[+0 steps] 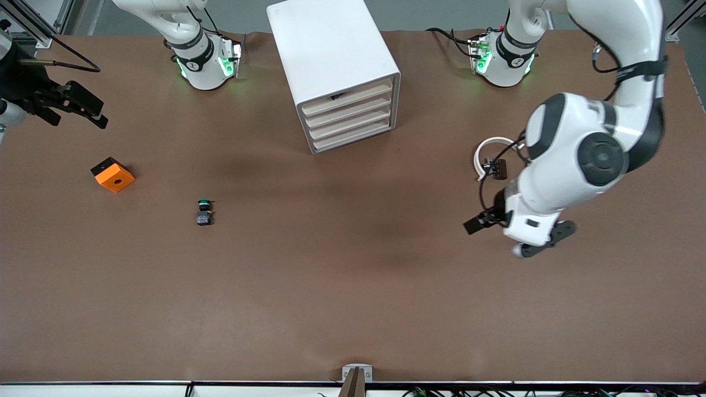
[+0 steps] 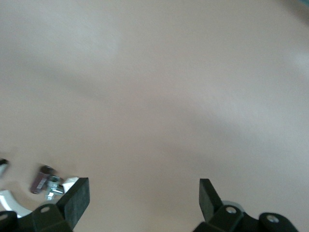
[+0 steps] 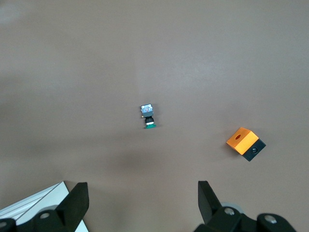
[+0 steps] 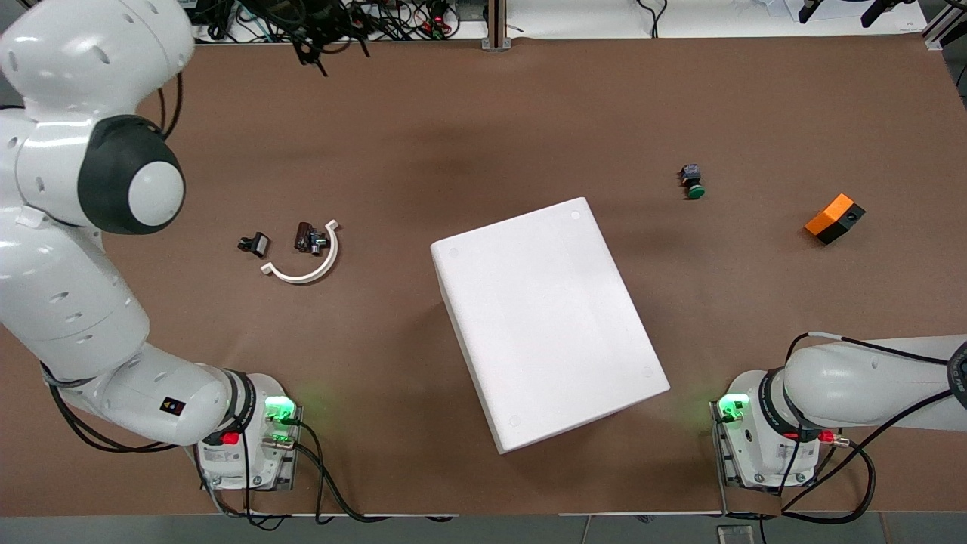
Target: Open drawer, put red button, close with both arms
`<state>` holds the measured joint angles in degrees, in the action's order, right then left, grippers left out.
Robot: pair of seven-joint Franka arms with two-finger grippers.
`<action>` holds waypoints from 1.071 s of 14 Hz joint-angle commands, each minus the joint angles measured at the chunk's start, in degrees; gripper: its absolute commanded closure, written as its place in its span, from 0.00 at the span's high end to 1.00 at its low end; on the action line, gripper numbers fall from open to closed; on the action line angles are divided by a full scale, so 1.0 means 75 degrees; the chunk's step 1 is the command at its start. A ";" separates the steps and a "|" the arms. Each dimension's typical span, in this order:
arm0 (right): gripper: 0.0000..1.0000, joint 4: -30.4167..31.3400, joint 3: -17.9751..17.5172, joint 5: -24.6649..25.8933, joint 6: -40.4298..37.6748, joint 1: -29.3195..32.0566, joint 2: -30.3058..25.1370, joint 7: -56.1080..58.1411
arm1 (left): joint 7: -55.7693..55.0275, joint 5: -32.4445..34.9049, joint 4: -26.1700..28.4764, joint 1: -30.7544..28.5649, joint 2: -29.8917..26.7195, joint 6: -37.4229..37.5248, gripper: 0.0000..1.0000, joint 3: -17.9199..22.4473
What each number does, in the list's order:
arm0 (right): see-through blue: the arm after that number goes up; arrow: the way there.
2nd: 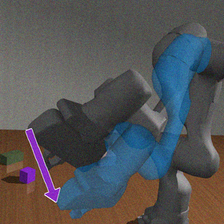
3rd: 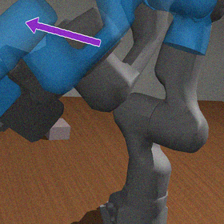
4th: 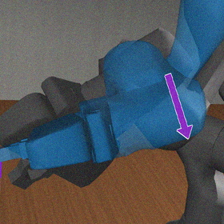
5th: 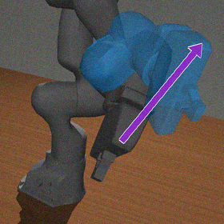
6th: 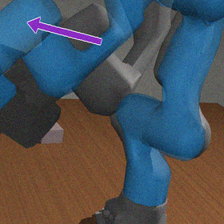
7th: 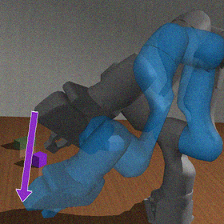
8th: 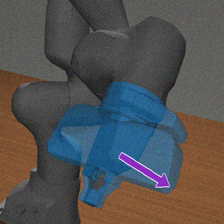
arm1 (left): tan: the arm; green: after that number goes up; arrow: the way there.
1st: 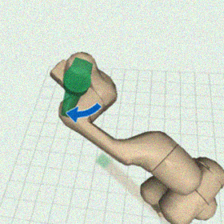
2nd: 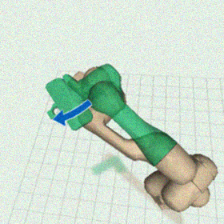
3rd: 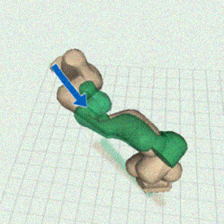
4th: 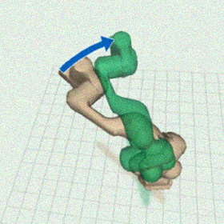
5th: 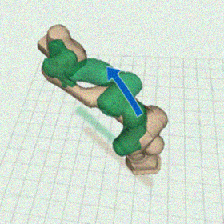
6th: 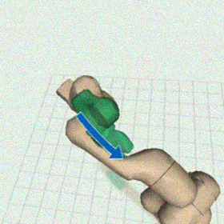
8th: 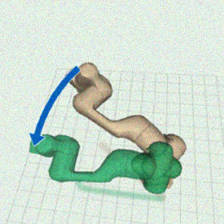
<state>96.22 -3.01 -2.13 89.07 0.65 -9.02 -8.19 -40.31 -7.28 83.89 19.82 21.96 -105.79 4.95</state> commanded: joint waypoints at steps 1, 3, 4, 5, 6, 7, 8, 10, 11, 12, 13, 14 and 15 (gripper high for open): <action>1.00 -0.0220 -0.0079 0.0096 -0.0122 0.0090 0.0102 -0.0010 | 0.0286 0.0710 -0.0379 -0.0403 -0.0419 0.0685 1.00 -0.0086; 1.00 -0.0220 -0.0079 0.0073 -0.0099 0.0078 0.0102 -0.0033 | 0.0673 0.0736 -0.0544 -0.0650 -0.0583 0.1411 1.00 -0.0086; 1.00 -0.0289 -0.0079 0.0085 -0.0087 0.0089 0.0102 -0.0010 | 0.0849 0.0713 -0.0579 -0.0697 -0.0688 0.1600 1.00 -0.0086; 1.00 -0.0371 -0.0079 0.0096 -0.0098 0.0113 0.0102 -0.0021 | 0.0897 0.0724 -0.0579 -0.0709 -0.0794 0.1637 1.00 -0.0086; 1.00 -0.0441 -0.0067 0.0096 -0.0110 0.0136 0.0102 -0.0022 | 0.0921 0.0736 -0.0579 -0.0779 -0.0981 0.1637 1.00 -0.0063; 1.00 -0.0489 -0.0067 0.0096 -0.0110 0.0183 0.0102 -0.0010 | 0.1107 0.0736 -0.0568 -0.0942 -0.1191 0.1637 1.00 -0.0074; 1.00 -0.0489 -0.0067 0.0096 -0.0110 0.0207 0.0102 -0.0010 | 0.1480 0.0678 -0.0568 -0.1129 -0.1286 0.1695 1.00 -0.0097; 1.00 -0.0489 -0.0067 0.0085 -0.0110 0.0207 0.0102 -0.0033 | 0.2778 0.0713 -0.0568 -0.1225 -0.1543 0.2023 1.00 -0.0063; 1.00 -0.0489 -0.0067 0.0062 -0.0099 0.0195 0.0102 -0.0033 | 0.3213 0.0736 -0.0521 -0.1237 -0.1707 0.2117 1.00 -0.0062; 1.00 -0.0501 -0.0079 0.0026 -0.0064 0.0195 0.0113 -0.0033 | 0.3566 0.0736 -0.0509 -0.1434 -0.1825 0.2361 1.00 -0.0109; 1.00 -0.0489 -0.0079 -0.0009 -0.0040 0.0183 0.0148 -0.0033 | 0.3790 0.0724 -0.0486 -0.1703 -0.1977 0.2561 1.00 -0.0179; 1.00 -0.0535 -0.0079 -0.0032 -0.0005 0.0172 0.0241 -0.0033 | 0.4001 0.0713 -0.0381 -0.1798 -0.2199 0.2772 1.00 -0.0307; 1.00 -0.0629 -0.0091 -0.0032 0.0042 0.0183 0.0277 -0.0033 | 0.4096 0.0724 -0.0160 -0.1811 -0.2433 0.2867 1.00 -0.0332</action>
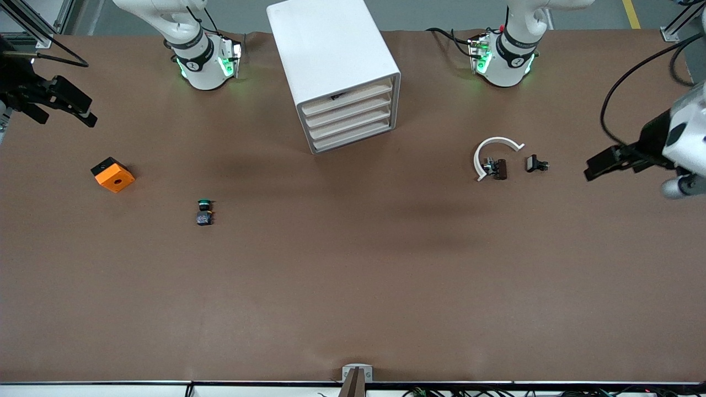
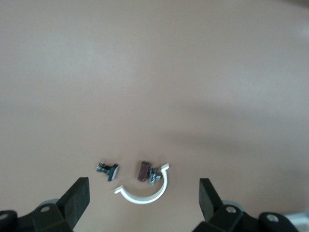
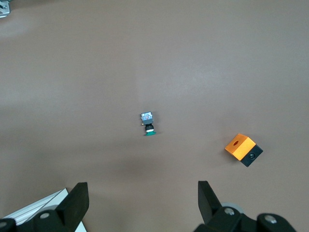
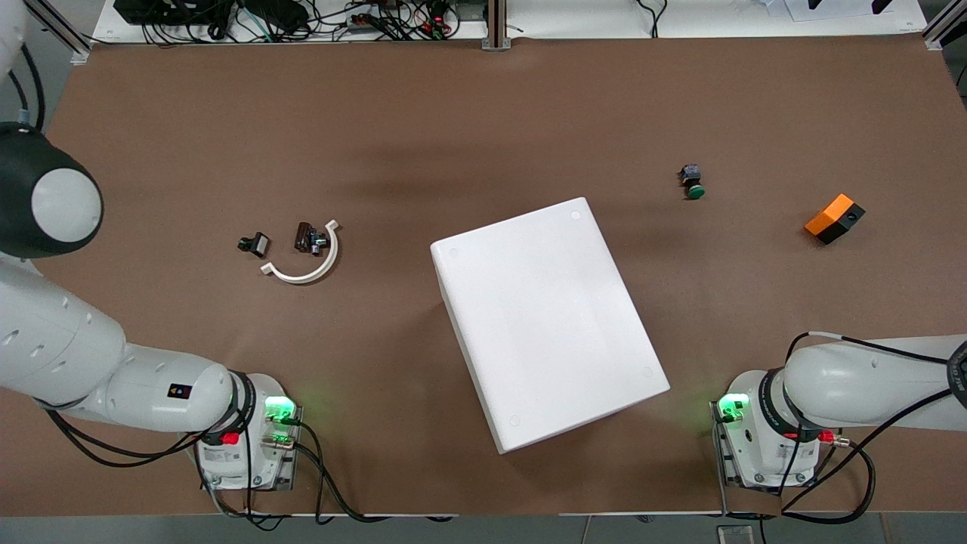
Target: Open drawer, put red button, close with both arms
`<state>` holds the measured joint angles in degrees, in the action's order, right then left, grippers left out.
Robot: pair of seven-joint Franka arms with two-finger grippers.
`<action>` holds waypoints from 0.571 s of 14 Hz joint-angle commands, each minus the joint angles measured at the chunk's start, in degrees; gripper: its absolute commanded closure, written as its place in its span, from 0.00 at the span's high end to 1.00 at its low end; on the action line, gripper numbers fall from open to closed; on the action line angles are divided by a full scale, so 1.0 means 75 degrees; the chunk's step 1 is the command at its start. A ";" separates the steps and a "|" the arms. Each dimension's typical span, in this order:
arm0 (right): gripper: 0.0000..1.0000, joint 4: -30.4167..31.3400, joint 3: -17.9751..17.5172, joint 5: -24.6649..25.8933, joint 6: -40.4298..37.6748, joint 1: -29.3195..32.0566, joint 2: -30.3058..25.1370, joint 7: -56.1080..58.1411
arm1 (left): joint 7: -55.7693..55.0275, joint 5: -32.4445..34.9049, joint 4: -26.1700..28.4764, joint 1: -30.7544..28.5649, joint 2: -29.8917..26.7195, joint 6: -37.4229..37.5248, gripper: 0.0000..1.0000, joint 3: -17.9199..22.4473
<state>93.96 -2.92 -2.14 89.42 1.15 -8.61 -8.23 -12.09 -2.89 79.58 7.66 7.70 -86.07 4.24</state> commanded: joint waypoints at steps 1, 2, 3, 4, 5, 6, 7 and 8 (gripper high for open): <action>1.00 -0.0410 -0.0102 -0.0032 0.0018 0.0128 0.0223 0.0007 | 0.0347 0.0151 0.0730 -0.0200 -0.0847 0.0238 1.00 -0.0248; 1.00 -0.0539 -0.0091 -0.0008 0.0019 0.0128 0.0246 0.0077 | 0.0358 0.0151 0.0942 -0.0200 -0.1048 0.0226 1.00 -0.0260; 1.00 -0.0679 -0.0102 -0.0020 0.0030 0.0151 0.0339 0.0078 | 0.0358 0.0162 0.1083 -0.0212 -0.1154 0.0214 1.00 -0.0272; 1.00 -0.0843 -0.0114 -0.0043 0.0019 0.0163 0.0467 0.0066 | 0.0405 0.0162 0.1108 -0.0224 -0.1167 0.0191 1.00 -0.0388; 1.00 -0.0949 -0.0126 -0.0136 -0.0016 0.0128 0.0631 0.0043 | 0.0510 0.0232 0.1131 -0.0282 -0.1179 0.0179 1.00 -0.0482; 1.00 -0.0973 -0.0126 -0.0207 -0.0005 0.0081 0.0714 0.0043 | 0.0522 0.0488 0.1143 -0.0398 -0.1190 0.0167 1.00 -0.0761; 1.00 -0.0974 -0.0114 -0.0231 0.0018 -0.0035 0.0784 0.0043 | 0.0522 0.0607 0.1155 -0.0585 -0.1190 0.0144 1.00 -0.1089; 1.00 -0.1055 -0.0091 -0.0208 -0.0005 -0.0187 0.0878 0.0031 | 0.0522 0.0608 0.1201 -0.0645 -0.1225 0.0144 1.00 -0.1173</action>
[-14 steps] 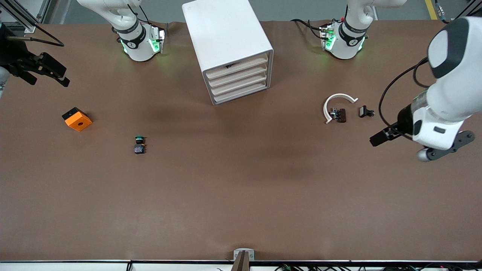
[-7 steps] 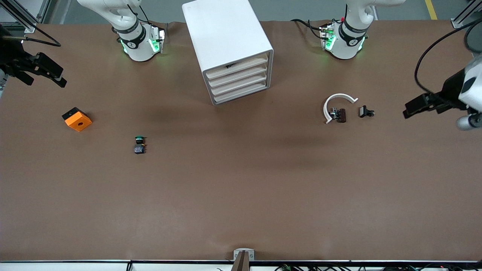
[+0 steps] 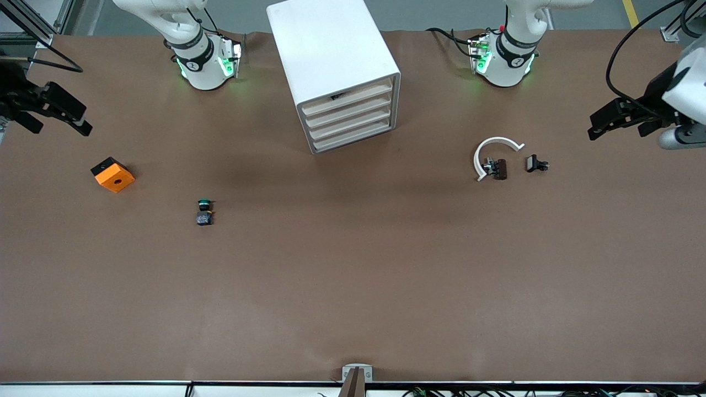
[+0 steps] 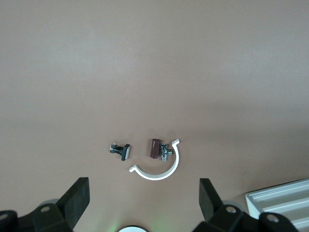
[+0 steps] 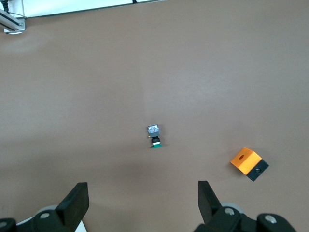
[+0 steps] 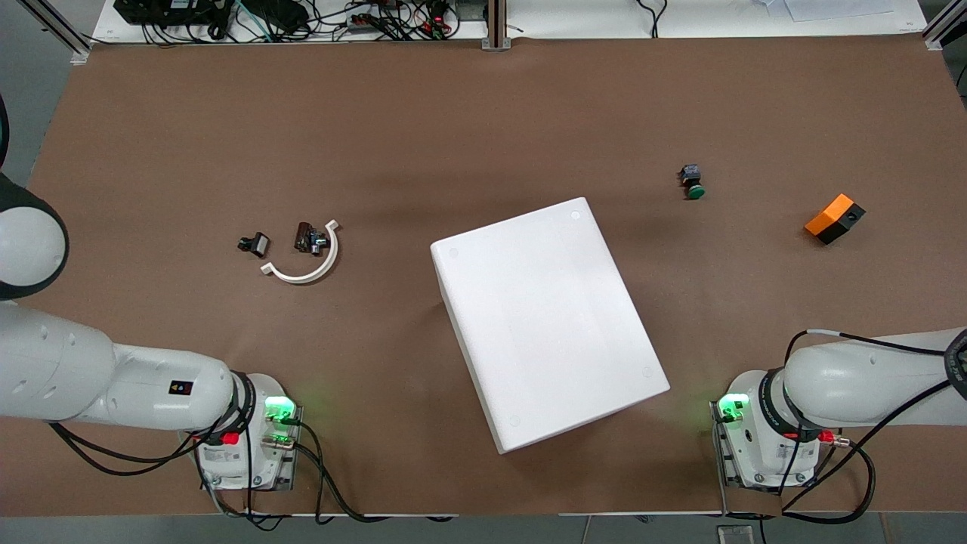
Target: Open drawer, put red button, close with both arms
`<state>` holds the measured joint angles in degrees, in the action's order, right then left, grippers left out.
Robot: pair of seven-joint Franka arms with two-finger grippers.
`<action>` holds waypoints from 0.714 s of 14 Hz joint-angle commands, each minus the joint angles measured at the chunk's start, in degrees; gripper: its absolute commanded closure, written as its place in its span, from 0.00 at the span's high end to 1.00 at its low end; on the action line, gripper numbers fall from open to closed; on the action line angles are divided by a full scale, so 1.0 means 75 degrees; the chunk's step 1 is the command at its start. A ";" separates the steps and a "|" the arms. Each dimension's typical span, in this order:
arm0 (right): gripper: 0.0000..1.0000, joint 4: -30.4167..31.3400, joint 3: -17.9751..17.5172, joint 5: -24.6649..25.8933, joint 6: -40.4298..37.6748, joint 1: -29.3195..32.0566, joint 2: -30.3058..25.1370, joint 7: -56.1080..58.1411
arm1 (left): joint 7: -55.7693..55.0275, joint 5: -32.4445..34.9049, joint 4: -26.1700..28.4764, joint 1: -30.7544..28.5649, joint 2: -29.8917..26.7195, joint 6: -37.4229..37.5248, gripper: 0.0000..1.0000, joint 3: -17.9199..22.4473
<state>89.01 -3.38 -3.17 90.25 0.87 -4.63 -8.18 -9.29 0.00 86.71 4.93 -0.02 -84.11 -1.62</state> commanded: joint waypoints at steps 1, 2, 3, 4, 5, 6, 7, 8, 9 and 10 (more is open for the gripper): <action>1.00 -0.0419 -0.0019 -0.0070 -0.0127 -0.0208 0.0429 -0.0011 | 0.0148 0.0223 0.0367 -0.0282 -0.0290 -0.0175 1.00 -0.0394; 1.00 -0.0419 -0.0019 -0.0081 -0.0127 -0.0232 0.0453 -0.0011 | 0.0160 0.0223 0.0635 -0.0271 -0.0476 -0.0373 1.00 -0.0394; 1.00 -0.0419 -0.0019 -0.0093 -0.0127 -0.0302 0.0477 -0.0023 | 0.0149 0.0223 0.0928 -0.0271 -0.0698 -0.0526 1.00 -0.0394; 1.00 -0.0419 -0.0007 -0.0058 -0.0127 -0.0419 0.0489 -0.0046 | 0.0148 0.0223 0.1140 -0.0248 -0.0863 -0.0632 1.00 -0.0405; 1.00 -0.0419 0.0109 -0.0023 -0.0116 -0.0582 0.0500 -0.0046 | 0.0148 0.0211 0.1142 -0.0236 -0.0876 -0.0633 1.00 -0.0405; 1.00 -0.0419 0.0366 -0.0023 -0.0104 -0.0747 0.0501 -0.0046 | 0.0160 0.0211 0.1130 -0.0212 -0.0876 -0.0621 1.00 -0.0371; 1.00 -0.0430 0.0496 -0.0057 -0.0092 -0.0806 0.0501 -0.0046 | 0.0149 0.0199 0.1130 -0.0212 -0.0888 -0.0610 1.00 -0.0359; 1.00 -0.0431 0.0509 -0.0058 -0.0092 -0.0807 0.0501 -0.0046 | 0.0148 0.0199 0.1107 -0.0201 -0.0900 -0.0609 1.00 -0.0347; 1.00 -0.0431 0.0509 -0.0046 -0.0092 -0.0807 0.0501 -0.0046 | 0.0160 0.0188 0.1107 -0.0189 -0.0888 -0.0609 1.00 -0.0312; 1.00 -0.0431 0.0509 -0.0058 -0.0092 -0.0737 0.0501 -0.0046 | 0.0160 0.0188 0.1107 -0.0166 -0.0888 -0.0609 1.00 -0.0207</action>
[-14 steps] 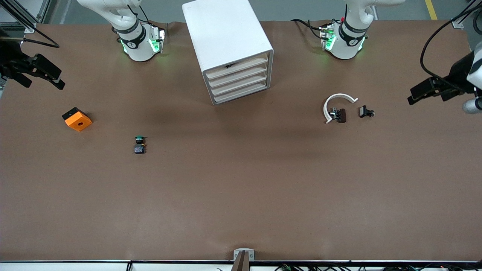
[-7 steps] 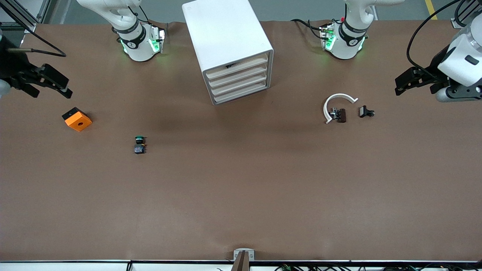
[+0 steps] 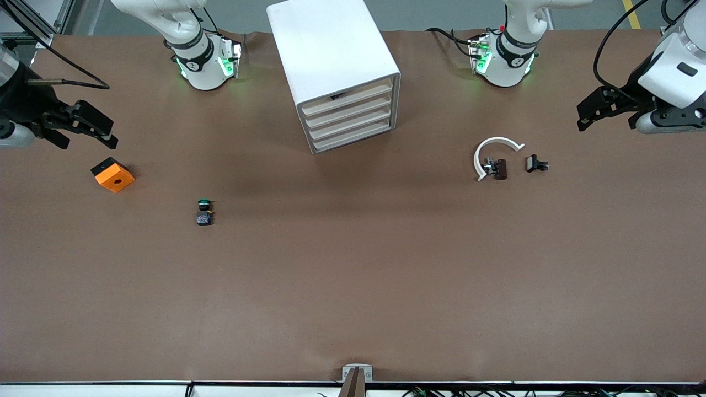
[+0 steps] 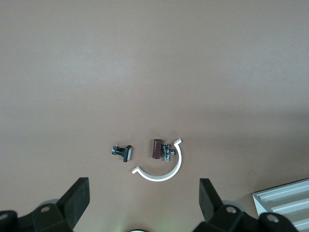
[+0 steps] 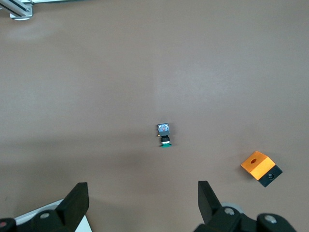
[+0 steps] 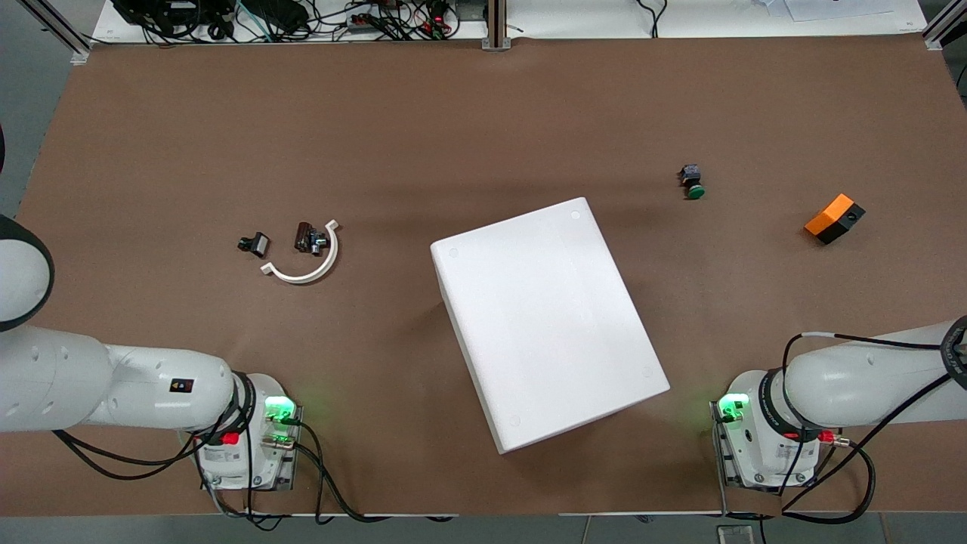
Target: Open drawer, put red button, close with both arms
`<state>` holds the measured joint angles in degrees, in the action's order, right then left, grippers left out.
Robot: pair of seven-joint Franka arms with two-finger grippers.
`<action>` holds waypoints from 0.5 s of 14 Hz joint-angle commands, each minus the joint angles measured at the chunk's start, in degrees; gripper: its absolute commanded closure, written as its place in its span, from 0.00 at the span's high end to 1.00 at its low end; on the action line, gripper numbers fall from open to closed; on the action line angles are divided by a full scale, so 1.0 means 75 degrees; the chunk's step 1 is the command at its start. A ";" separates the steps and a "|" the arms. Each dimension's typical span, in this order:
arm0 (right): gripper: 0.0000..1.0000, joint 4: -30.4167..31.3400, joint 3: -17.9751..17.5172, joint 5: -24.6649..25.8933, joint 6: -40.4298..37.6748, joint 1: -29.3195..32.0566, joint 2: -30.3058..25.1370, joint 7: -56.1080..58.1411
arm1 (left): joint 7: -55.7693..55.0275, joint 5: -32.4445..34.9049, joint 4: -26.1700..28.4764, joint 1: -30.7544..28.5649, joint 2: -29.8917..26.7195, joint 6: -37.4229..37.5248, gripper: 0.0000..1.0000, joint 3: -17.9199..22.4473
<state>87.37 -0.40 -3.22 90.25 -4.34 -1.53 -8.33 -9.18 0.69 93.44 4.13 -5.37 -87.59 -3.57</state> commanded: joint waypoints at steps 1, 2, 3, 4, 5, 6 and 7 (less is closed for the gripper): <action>1.00 -0.0224 0.0112 -0.0074 -0.0092 0.0073 0.0087 0.0009 | 0.0146 0.0084 0.0209 0.0080 -0.0163 -0.0157 1.00 0.0206; 1.00 -0.0224 0.0112 -0.0074 -0.0081 0.0086 0.0087 0.0009 | 0.0146 0.0061 0.0209 0.0128 -0.0163 -0.0169 1.00 0.0323; 1.00 -0.0224 0.0112 -0.0051 -0.0092 0.0097 0.0087 0.0021 | 0.0146 0.0061 0.0209 0.0140 -0.0163 -0.0169 1.00 0.0324; 1.00 -0.0224 0.0112 -0.0051 -0.0092 0.0156 0.0087 0.0021 | 0.0146 0.0061 0.0209 0.0140 -0.0163 -0.0169 1.00 0.0324; 1.00 -0.0224 0.0112 -0.0074 -0.0139 0.0261 0.0087 0.0021 | 0.0146 0.0061 0.0209 0.0152 -0.0163 -0.0169 1.00 0.0336; 1.00 -0.0224 0.0112 -0.0086 -0.0162 0.0320 0.0087 0.0056 | 0.0146 0.0061 0.0209 0.0152 -0.0163 -0.0169 1.00 0.0324; 1.00 -0.0212 0.0112 -0.0098 -0.0162 0.0343 0.0110 0.0056 | 0.0146 0.0072 0.0209 0.0140 -0.0163 -0.0169 1.00 0.0313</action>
<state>87.25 0.67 -3.22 90.07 -2.95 -1.52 -8.31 -9.04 0.69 93.76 4.55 -5.38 -87.94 -1.68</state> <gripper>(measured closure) 0.000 0.000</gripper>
